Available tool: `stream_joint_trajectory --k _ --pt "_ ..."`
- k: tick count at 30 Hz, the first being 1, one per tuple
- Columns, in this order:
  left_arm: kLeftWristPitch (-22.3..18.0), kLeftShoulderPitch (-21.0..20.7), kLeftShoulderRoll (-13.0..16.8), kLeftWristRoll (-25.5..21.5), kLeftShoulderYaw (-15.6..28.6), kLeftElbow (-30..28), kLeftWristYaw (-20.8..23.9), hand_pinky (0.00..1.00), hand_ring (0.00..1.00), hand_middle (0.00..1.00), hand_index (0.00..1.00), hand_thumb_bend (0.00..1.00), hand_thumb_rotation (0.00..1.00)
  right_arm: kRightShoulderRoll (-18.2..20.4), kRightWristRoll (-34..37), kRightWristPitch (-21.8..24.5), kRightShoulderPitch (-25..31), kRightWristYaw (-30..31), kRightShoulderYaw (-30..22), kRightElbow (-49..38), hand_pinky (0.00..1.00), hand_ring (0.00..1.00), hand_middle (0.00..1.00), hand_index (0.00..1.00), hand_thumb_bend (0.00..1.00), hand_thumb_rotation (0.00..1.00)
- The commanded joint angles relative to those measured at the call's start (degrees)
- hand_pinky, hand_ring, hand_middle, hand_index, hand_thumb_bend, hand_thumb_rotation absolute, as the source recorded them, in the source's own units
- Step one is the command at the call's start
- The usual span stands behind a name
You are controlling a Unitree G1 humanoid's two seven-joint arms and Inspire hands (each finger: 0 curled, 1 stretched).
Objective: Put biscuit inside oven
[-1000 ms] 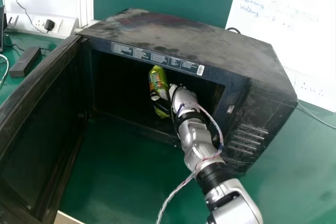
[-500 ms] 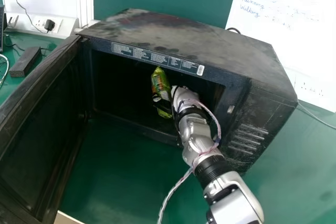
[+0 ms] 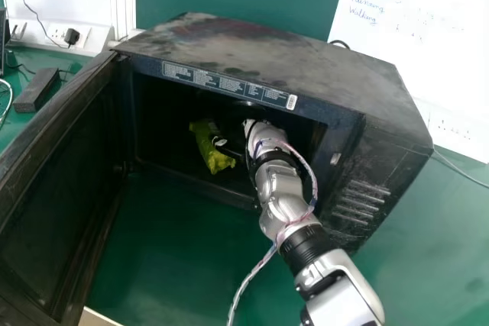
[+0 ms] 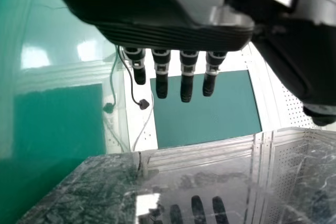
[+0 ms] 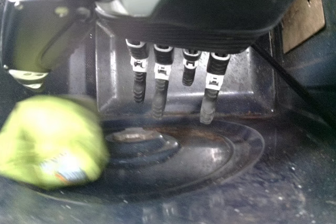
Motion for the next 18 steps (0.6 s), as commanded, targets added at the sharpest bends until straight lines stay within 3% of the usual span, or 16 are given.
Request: stream_joint_trajectory --k 1,8,18 --pt "0.10 0.34 0.28 -0.04 -0.21 -0.01 -0.02 0.93 0.94 0.95 0.96 0.48 0.99 -0.27 -0.38 1.30 1.49 0.69 0.28 -1.64 0.78 0.86 0.89 0.88 0.92 0.54" --pt "0.04 0.13 0.28 -0.01 -0.28 0.23 -0.13 0.93 0.94 0.94 0.96 0.47 0.99 -0.56 -1.02 4.67 4.27 2.63 0.48 -8.33 0.84 0.90 0.96 0.94 0.96 0.61" --pt "-0.11 -0.32 0.25 0.03 -0.33 0.56 -0.14 0.93 0.94 0.94 0.97 0.47 0.98 -2.70 -3.61 7.53 10.52 6.59 0.98 -21.69 0.86 0.92 0.95 0.94 0.96 0.65"
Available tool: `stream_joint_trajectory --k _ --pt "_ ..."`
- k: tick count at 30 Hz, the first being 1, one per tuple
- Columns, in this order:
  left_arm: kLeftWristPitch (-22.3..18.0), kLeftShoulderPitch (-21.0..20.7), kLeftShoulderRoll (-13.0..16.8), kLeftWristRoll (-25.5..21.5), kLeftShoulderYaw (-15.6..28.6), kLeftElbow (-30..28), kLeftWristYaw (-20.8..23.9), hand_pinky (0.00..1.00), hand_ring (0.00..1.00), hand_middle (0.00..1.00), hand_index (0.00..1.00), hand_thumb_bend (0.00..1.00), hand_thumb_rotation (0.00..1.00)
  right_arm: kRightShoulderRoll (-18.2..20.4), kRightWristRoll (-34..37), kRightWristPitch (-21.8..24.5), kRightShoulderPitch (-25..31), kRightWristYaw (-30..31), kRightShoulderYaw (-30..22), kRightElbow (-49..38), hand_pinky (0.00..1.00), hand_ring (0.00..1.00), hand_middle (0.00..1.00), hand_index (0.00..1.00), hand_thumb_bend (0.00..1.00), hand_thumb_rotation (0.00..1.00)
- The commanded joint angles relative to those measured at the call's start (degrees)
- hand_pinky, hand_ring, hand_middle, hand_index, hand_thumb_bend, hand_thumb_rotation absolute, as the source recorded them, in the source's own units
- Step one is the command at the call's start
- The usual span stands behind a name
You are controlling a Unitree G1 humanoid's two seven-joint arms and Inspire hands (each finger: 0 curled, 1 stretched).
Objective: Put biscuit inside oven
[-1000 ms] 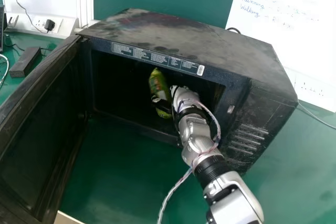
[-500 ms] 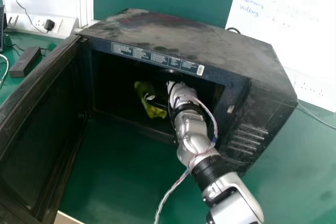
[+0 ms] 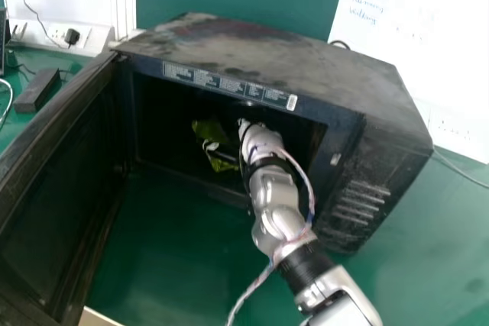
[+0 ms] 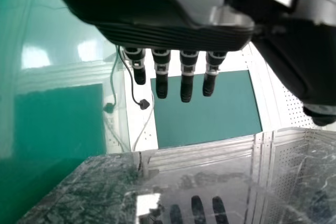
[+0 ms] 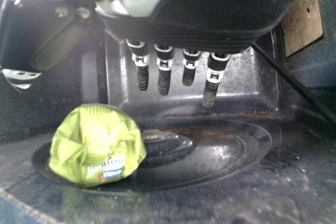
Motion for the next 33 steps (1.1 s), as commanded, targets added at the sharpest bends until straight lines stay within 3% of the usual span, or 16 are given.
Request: stream_joint_trajectory --k 1,16,33 --pt "-0.16 -0.21 0.24 -0.01 -0.28 0.44 -0.04 0.93 0.94 0.94 0.97 0.47 0.98 -1.05 -0.92 0.40 2.32 1.20 0.33 -3.39 0.86 0.92 0.94 0.94 0.95 0.65" --pt "-0.15 -0.43 0.15 -0.07 -0.48 0.48 -0.29 0.94 0.94 0.94 0.97 0.47 0.97 -2.77 -6.78 3.74 12.52 8.79 0.78 -21.96 0.88 0.94 0.96 0.95 0.93 0.67" --pt "0.38 -0.55 0.06 -0.23 -0.39 0.35 -0.10 0.94 0.94 0.95 0.97 0.47 0.97 -6.39 -11.88 1.96 24.81 14.71 -1.38 -41.09 0.88 0.94 0.96 0.95 0.96 0.68"
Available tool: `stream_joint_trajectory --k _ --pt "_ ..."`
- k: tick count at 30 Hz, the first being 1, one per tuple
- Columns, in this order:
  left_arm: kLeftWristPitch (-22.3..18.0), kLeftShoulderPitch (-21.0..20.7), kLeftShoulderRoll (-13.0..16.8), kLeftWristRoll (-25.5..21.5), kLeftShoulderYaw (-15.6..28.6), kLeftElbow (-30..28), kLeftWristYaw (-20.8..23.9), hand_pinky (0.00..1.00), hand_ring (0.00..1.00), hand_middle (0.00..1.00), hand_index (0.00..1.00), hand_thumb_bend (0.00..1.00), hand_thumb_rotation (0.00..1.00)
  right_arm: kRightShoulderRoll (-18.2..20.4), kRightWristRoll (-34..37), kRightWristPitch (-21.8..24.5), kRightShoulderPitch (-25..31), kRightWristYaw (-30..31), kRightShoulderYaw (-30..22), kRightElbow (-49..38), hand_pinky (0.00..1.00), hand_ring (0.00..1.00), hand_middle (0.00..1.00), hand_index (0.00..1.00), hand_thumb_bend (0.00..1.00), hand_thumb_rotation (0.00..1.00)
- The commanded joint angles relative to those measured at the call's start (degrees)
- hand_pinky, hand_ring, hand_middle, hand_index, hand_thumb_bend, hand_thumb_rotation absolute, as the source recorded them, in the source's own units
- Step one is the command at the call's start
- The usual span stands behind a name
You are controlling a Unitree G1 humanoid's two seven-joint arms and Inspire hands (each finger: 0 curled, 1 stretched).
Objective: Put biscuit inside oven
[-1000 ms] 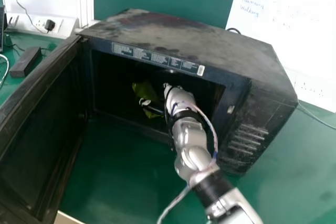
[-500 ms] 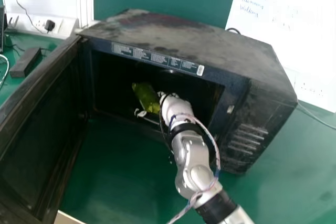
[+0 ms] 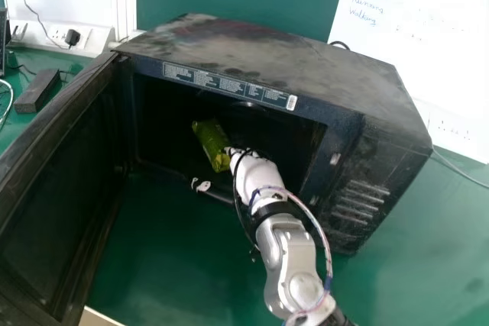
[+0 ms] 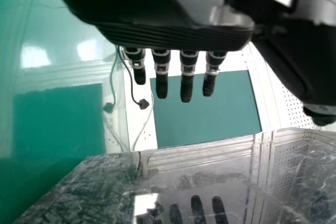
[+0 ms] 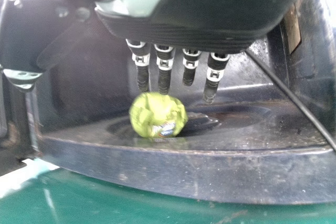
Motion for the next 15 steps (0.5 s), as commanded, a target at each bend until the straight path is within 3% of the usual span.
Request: stream_joint_trajectory --k 1,15 --pt "0.09 -0.24 0.05 -0.25 -0.32 0.25 -0.09 0.95 0.94 0.95 0.97 0.47 0.97 -0.98 -1.30 -0.72 2.54 0.79 -0.75 -3.04 0.88 0.94 0.96 0.95 0.96 0.68" --pt "-0.30 -0.52 -0.23 -0.36 -0.32 0.69 -0.37 0.94 0.94 0.94 0.96 0.47 0.97 -2.95 -1.97 -8.15 14.78 -1.55 -7.39 -15.70 0.86 0.92 0.94 0.95 0.95 0.69"
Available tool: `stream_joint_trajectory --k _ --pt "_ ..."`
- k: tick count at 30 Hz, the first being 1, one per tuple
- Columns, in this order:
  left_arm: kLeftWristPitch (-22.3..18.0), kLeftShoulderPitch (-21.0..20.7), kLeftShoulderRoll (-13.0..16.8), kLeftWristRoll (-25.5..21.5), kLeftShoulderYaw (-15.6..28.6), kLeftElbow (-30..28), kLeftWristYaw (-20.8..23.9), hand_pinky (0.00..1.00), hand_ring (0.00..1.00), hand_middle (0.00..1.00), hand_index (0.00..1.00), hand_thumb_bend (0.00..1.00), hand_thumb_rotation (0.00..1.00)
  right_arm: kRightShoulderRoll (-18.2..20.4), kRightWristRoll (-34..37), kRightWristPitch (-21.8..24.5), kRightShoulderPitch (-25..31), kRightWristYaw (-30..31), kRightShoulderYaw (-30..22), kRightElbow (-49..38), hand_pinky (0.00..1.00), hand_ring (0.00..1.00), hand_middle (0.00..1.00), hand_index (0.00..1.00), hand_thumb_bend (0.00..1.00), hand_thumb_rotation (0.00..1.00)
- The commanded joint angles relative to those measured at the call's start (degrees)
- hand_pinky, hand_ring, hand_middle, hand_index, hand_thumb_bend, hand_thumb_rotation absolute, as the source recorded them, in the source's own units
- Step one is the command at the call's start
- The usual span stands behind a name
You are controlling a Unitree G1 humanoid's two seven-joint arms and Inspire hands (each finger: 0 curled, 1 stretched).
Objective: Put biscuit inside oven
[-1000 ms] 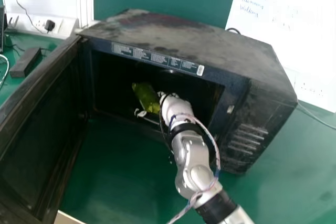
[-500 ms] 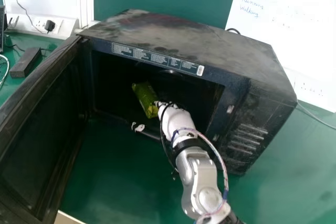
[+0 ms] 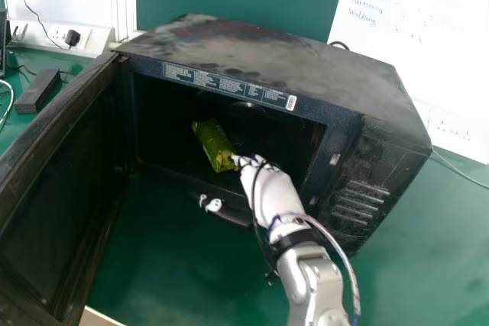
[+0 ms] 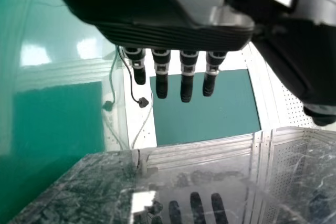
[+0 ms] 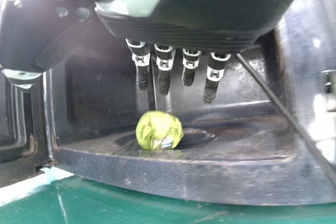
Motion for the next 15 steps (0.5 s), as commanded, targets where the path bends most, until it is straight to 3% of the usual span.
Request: stream_joint_trajectory --k 1,15 --pt "-0.08 -0.24 -0.28 -0.22 -0.34 0.09 0.23 0.94 0.94 0.94 0.96 0.47 0.96 -0.12 1.07 -1.95 2.65 -1.53 -1.82 -2.43 0.86 0.93 0.94 0.95 0.95 0.70" --pt "0.12 -0.21 -0.24 0.06 -0.59 -0.23 0.20 0.95 0.94 0.95 0.97 0.48 0.98 0.86 10.69 -11.78 17.52 -7.48 -11.62 -12.78 0.83 0.91 0.94 0.95 0.90 0.62"
